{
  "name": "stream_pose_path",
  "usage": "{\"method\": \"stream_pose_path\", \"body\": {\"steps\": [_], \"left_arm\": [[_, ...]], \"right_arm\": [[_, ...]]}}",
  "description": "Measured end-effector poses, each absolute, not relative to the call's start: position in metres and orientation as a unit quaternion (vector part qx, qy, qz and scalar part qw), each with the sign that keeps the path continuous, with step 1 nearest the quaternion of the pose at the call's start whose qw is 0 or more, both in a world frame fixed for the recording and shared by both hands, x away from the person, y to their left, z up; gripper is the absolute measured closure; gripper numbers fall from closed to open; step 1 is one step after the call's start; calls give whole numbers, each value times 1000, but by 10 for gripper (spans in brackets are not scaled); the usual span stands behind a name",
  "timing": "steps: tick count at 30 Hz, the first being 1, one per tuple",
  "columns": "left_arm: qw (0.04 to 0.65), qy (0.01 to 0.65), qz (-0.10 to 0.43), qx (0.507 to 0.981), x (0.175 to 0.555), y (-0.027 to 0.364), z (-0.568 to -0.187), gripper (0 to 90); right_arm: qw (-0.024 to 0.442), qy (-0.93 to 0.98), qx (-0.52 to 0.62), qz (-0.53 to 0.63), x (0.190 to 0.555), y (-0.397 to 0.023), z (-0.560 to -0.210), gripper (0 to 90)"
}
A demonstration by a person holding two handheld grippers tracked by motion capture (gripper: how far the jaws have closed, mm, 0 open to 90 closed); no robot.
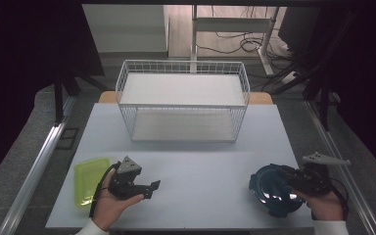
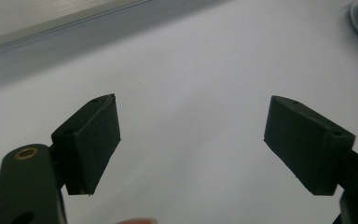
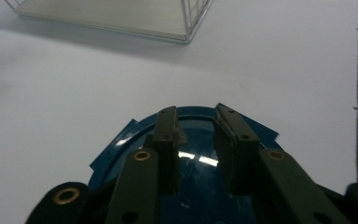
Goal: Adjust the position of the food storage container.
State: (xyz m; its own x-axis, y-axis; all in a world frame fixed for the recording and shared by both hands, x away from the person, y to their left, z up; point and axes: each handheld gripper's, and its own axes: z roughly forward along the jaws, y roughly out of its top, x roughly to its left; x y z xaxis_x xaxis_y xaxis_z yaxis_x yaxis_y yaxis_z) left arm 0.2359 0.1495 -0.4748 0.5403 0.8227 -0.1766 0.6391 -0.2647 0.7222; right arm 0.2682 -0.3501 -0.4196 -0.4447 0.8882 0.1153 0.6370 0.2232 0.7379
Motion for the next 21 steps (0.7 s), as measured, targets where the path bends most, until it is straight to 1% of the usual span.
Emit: {"method": "stream_pose_path", "body": {"steps": [1,3,4,5,8,11,12,16,21], "left_arm": [[389,465,118,786,235,150,-475,181],[388,465,118,786,234,150,-475,181],[388,466,117,786,234,150,-475,181],[388,467,116,786,234,150,-475,181],[382,471,112,787,233,150,-476,179],[381,475,112,786,233,151,-477,179],[380,477,112,785,233,152,-477,179],[380,480,109,783,233,152,-478,179],[379,479,107,785,233,149,-479,180]], "right_arm": [[171,762,502,372,266,-355,-419,734],[171,762,502,372,265,-356,-419,745],[175,761,506,366,264,-361,-418,775],[175,761,506,366,264,-361,-418,775],[183,761,513,353,262,-370,-420,820],[190,759,520,342,260,-376,-422,841],[189,751,531,344,257,-385,-424,873],[185,740,544,350,250,-396,-426,880],[194,726,580,314,237,-420,-439,881]]}}
